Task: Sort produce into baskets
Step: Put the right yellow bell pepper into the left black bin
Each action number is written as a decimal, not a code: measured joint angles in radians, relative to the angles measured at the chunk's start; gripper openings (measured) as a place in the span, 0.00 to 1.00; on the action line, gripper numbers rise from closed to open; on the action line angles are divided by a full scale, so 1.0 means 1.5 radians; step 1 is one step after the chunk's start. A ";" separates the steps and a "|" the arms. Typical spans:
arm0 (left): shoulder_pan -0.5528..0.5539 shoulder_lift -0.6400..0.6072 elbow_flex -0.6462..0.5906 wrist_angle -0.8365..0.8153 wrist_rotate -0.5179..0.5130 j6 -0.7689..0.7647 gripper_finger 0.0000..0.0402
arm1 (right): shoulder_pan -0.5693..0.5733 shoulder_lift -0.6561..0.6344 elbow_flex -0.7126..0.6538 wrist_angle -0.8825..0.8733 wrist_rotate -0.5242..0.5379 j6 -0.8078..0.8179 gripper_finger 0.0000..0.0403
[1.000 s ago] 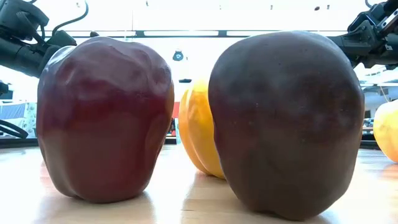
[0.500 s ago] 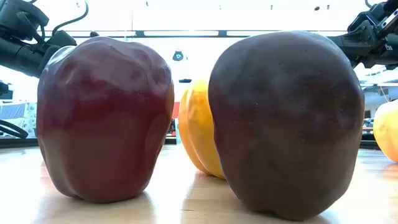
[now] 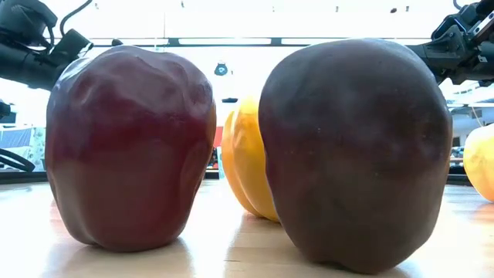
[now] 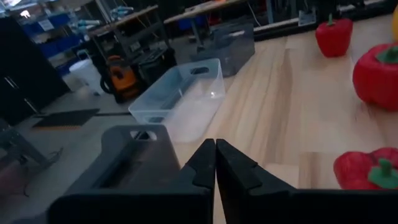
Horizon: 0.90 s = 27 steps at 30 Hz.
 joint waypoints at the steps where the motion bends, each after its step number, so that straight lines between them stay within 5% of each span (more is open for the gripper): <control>1: 0.000 0.000 0.000 0.008 0.000 0.000 0.05 | 0.000 0.000 0.000 0.000 0.000 0.000 0.09; 3: 0.000 0.000 0.000 0.034 0.001 -0.029 0.05 | 0.000 0.000 0.000 0.000 0.000 0.000 0.09; 9: 0.000 0.000 0.000 0.091 0.045 -0.359 0.05 | 0.000 0.000 0.000 -0.001 0.001 -0.009 0.09; 16: 0.000 0.000 0.000 0.135 -0.007 -0.451 0.05 | -0.002 0.000 0.000 0.042 0.041 -0.102 0.09; 24: 0.002 0.008 0.000 0.189 -0.029 -0.542 0.05 | -0.024 0.002 0.000 0.236 0.307 -0.140 0.09; 27: 0.006 0.041 0.000 0.213 -0.044 -0.592 0.05 | -0.041 0.002 0.001 0.273 0.449 -0.042 0.09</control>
